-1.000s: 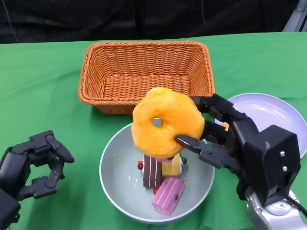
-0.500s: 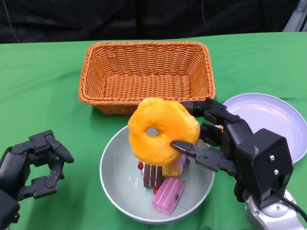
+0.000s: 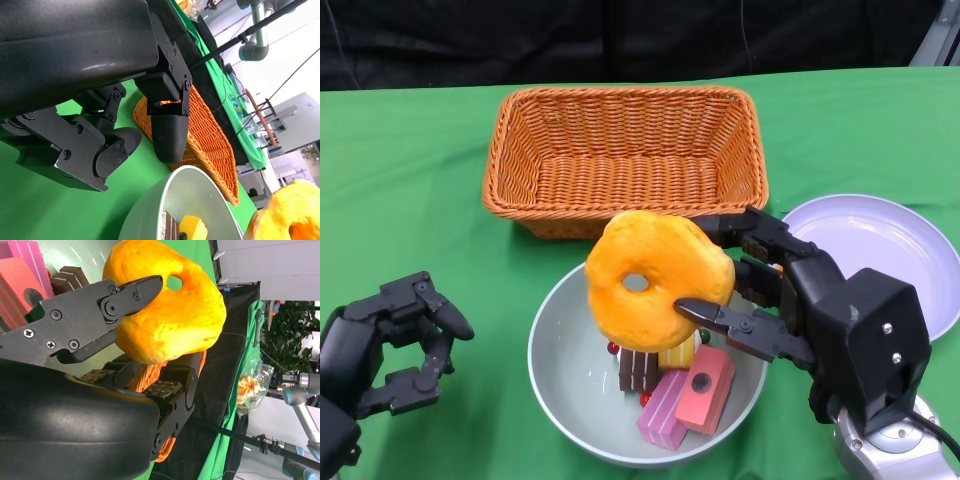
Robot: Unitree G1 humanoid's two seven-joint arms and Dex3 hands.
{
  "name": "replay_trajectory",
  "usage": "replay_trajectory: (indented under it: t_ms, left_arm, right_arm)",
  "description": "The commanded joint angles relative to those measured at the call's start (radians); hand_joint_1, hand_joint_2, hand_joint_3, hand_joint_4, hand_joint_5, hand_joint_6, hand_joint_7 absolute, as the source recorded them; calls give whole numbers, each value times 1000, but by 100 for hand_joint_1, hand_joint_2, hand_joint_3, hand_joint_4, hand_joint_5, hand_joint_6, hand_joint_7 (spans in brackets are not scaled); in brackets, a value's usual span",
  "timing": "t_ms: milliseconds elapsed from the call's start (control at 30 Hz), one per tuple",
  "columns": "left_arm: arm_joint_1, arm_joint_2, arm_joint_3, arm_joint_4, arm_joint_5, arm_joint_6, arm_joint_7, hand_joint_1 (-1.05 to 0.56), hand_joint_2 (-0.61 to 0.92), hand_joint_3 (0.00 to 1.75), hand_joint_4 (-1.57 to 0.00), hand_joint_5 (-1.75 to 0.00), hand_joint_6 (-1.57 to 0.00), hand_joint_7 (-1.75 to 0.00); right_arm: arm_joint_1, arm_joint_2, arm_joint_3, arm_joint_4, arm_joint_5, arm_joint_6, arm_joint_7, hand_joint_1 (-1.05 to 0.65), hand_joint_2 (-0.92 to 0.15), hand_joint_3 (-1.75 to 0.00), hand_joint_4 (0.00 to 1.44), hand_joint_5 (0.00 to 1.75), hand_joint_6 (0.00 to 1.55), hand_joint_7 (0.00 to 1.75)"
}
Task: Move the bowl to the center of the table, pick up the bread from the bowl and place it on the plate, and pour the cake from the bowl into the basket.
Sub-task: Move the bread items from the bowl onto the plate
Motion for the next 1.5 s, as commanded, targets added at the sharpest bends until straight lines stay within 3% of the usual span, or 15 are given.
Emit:
replay_trajectory:
  t_ms: [33, 133, 200, 300, 700, 1000, 1100, 1500]
  left_arm:
    - [-11, 23, 4, 7, -10, -8, -6, 3, 59, 105, -79, -166, -76, -138]
    - [-8, 24, 3, 2, -9, -5, -4, 3, 59, 105, -79, -165, -76, -137]
    - [-8, 22, 3, 1, -9, -6, -3, 3, 60, 105, -79, -164, -76, -137]
    - [-8, 21, 3, -2, -9, 1, -1, 3, 60, 104, -80, -165, -77, -137]
    - [-10, 16, 0, -1, -2, -5, 5, 2, 58, 107, -81, -166, -76, -139]
    - [-11, 15, 0, 0, 0, -7, 8, 2, 57, 110, -81, -166, -76, -139]
    - [-10, 16, -2, 0, 1, -5, 7, 1, 57, 109, -81, -165, -76, -139]
    - [-14, 26, 0, 9, 1, -14, 6, 3, 58, 107, -80, -164, -76, -138]
  right_arm:
    - [0, 3, -18, -6, 30, -19, 3, -26, -92, -7, 88, 47, 74, 94]
    - [3, 17, -19, 1, 32, -39, -17, -24, -92, -6, 91, 107, 73, 98]
    - [5, 23, -19, 0, 30, -41, -28, -24, -92, -7, 84, 126, 71, 102]
    - [7, 35, -27, -1, 50, -45, -29, -23, -92, -10, 80, 137, 68, 108]
    - [8, 55, -108, -78, 211, 75, -11, -26, -92, -20, 74, 144, 57, 122]
    - [10, 49, -131, -116, 234, 120, -22, -26, -92, -21, 73, 144, 56, 122]
    - [33, 32, -255, -194, 310, 166, -54, -22, -92, -19, 73, 143, 59, 121]
    - [67, -19, -448, -188, 348, 156, -108, -17, -92, -28, 69, 147, 54, 122]
